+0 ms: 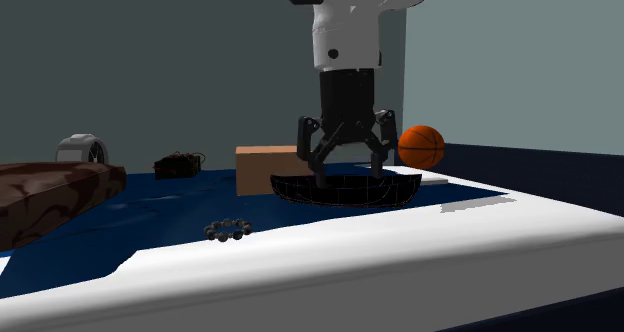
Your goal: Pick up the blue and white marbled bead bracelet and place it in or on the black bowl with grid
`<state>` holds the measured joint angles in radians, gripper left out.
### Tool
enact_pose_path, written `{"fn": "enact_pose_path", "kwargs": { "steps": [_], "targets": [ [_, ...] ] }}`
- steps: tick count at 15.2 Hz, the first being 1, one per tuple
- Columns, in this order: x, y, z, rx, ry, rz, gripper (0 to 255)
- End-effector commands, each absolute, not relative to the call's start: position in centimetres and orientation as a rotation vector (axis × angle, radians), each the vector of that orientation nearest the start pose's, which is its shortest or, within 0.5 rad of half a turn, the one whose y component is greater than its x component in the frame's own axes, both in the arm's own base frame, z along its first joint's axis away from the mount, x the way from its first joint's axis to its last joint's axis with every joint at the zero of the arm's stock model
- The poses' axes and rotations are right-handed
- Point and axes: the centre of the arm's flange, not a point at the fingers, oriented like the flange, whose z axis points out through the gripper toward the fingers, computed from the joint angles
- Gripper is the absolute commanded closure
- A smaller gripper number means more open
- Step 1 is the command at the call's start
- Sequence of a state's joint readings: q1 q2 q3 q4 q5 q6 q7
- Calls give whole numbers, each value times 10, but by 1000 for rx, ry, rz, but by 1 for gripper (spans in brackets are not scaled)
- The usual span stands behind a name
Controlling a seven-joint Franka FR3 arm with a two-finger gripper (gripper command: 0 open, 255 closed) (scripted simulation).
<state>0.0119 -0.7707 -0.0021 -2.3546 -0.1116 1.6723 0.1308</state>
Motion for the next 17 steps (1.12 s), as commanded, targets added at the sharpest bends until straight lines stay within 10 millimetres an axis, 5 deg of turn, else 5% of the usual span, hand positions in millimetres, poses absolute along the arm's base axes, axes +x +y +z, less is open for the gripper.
{"fn": "enact_pose_path", "kwargs": {
  "steps": [1, 17],
  "targets": [
    [321, -8, 596, -3236, 185, -155, 0],
    [471, 104, 531, -3082, 434, -151, 0]
  ]
}}
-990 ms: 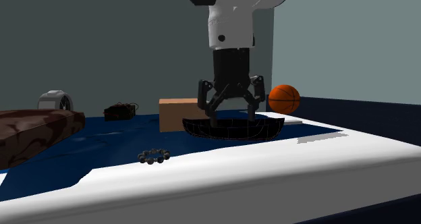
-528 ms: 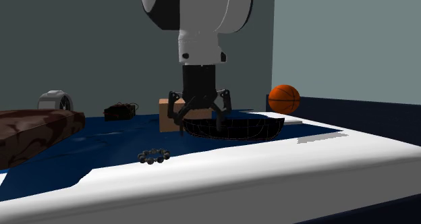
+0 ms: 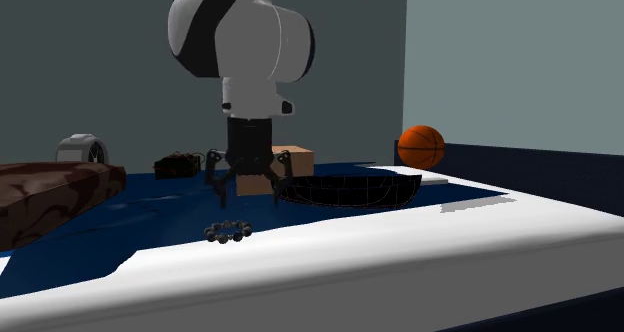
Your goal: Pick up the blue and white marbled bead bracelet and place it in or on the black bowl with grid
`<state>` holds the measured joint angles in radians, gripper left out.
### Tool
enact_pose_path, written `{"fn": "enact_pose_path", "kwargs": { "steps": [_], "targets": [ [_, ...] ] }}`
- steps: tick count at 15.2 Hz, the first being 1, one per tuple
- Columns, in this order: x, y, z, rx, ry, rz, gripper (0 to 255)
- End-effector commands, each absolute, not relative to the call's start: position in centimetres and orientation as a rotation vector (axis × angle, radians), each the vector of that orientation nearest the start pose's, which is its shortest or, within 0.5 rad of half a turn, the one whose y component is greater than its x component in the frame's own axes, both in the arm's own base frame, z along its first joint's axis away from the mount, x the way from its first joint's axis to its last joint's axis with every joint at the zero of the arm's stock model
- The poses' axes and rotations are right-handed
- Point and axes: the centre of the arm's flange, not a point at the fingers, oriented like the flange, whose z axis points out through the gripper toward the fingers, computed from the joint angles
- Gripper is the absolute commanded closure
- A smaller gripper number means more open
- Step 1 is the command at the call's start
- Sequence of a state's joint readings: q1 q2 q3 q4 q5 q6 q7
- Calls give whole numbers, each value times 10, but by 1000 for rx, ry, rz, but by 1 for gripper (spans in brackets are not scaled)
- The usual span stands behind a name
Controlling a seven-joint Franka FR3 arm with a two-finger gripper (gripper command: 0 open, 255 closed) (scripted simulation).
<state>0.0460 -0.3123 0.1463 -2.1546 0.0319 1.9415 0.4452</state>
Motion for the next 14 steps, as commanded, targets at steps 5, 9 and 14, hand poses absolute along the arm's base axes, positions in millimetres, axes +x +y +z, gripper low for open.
{"fn": "enact_pose_path", "kwargs": {
  "steps": [5, 9, 14],
  "targets": [
    [522, 136, 514, -3030, 507, -149, 0],
    [549, 152, 501, -3003, 543, -148, 0],
    [552, 154, 475, -3003, 543, -148, 0]
  ]
}}
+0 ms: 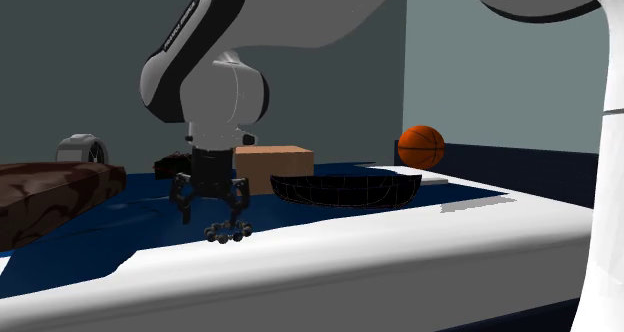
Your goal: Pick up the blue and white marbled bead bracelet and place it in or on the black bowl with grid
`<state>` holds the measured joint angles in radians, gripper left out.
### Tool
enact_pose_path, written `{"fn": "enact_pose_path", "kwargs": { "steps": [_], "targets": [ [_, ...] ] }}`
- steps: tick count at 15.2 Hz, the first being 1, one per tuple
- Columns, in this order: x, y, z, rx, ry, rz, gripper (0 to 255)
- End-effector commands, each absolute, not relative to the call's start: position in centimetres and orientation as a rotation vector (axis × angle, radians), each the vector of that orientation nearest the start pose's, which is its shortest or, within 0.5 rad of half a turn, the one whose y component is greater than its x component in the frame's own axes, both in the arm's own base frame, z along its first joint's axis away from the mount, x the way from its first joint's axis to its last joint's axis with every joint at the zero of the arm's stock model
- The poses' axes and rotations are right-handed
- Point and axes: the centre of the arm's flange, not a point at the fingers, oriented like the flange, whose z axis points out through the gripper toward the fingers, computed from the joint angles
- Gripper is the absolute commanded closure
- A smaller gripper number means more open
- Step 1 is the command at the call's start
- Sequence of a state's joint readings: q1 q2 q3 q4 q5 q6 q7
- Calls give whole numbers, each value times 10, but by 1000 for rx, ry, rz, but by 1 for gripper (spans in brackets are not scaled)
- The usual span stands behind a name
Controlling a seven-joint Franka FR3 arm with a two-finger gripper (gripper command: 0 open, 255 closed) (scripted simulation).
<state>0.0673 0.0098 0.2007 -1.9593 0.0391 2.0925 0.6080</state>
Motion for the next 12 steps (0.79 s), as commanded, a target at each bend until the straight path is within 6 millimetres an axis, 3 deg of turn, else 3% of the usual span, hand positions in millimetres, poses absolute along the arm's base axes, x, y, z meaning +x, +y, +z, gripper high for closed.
{"fn": "enact_pose_path", "kwargs": {
  "steps": [1, 9, 10, 12],
  "targets": [
    [553, 154, 469, -3003, 543, -148, 0],
    [553, 154, 466, -3003, 543, -148, 0],
    [553, 154, 466, -3003, 543, -148, 255],
    [553, 154, 467, -3003, 543, -148, 255]
  ]
}}
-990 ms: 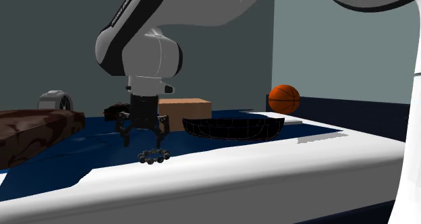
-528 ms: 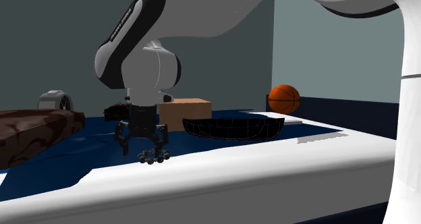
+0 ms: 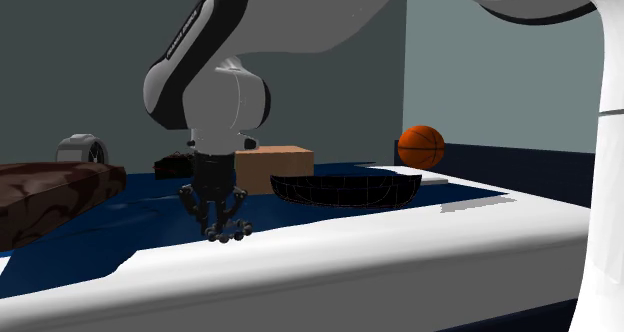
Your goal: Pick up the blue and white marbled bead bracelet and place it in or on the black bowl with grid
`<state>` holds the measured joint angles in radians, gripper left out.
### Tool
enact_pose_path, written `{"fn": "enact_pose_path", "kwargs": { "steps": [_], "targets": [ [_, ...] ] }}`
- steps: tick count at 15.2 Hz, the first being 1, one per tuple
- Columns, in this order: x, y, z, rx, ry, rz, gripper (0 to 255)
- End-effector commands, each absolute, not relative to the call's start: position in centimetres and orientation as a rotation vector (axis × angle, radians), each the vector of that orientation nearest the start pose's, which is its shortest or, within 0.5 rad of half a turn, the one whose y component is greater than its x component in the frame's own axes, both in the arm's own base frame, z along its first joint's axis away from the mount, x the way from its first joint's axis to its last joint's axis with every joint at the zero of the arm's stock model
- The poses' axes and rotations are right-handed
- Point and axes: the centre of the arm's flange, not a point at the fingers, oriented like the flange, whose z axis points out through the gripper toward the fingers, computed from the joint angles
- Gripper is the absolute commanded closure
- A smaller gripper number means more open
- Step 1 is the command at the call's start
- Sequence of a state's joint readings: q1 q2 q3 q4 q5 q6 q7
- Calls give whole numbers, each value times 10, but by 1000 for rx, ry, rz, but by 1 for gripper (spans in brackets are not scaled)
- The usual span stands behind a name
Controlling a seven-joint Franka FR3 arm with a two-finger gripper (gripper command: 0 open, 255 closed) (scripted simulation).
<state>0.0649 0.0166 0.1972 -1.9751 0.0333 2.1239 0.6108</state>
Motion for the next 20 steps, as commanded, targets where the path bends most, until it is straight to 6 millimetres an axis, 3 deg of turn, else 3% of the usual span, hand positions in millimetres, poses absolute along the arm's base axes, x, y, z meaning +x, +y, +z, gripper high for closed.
{"fn": "enact_pose_path", "kwargs": {
  "steps": [1, 7, 20],
  "targets": [
    [552, 154, 466, -3003, 543, -148, 255],
    [553, 154, 466, -3003, 543, -148, 255],
    [553, 154, 535, -3003, 543, -148, 255]
  ]
}}
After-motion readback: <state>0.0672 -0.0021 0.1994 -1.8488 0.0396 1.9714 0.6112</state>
